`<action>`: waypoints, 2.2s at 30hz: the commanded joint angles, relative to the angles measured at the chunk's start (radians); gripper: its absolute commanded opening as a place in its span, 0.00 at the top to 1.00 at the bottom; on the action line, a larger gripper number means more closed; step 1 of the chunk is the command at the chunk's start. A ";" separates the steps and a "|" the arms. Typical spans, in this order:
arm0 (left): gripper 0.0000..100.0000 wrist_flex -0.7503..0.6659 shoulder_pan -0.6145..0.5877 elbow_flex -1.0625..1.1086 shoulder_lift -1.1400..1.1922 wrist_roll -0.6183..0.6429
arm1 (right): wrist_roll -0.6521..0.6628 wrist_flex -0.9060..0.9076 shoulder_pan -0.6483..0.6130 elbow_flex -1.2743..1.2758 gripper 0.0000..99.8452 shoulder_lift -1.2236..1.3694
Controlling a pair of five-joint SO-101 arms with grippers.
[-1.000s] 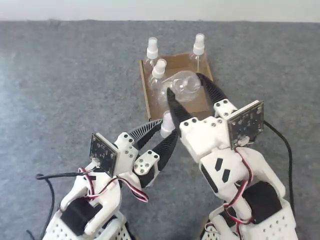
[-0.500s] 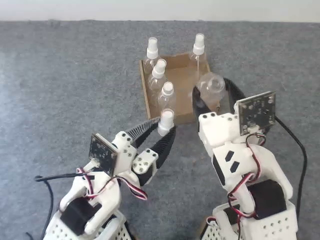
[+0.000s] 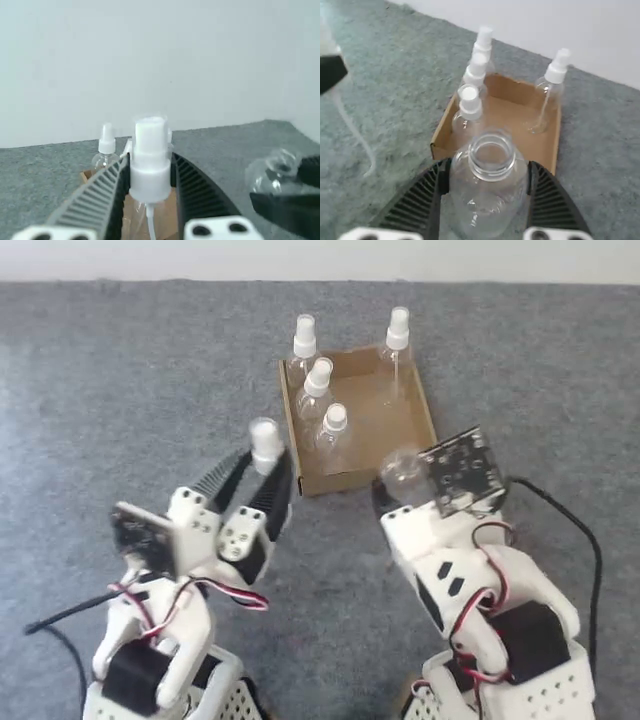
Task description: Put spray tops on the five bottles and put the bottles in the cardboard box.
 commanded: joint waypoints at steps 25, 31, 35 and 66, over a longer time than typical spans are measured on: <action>0.99 -0.028 -0.298 -0.180 -0.104 0.316 | 0.084 -0.315 -0.323 0.338 0.89 -0.027; 0.99 -0.023 -0.293 -0.170 -0.160 0.316 | 0.084 -0.427 -0.331 0.419 0.89 -0.024; 0.99 -0.021 -0.290 -0.170 -0.161 0.316 | 0.084 -0.441 -0.332 0.428 0.89 -0.024; 0.99 0.002 -0.078 -0.143 -0.161 0.267 | 0.120 -0.611 -0.390 0.546 0.89 -0.031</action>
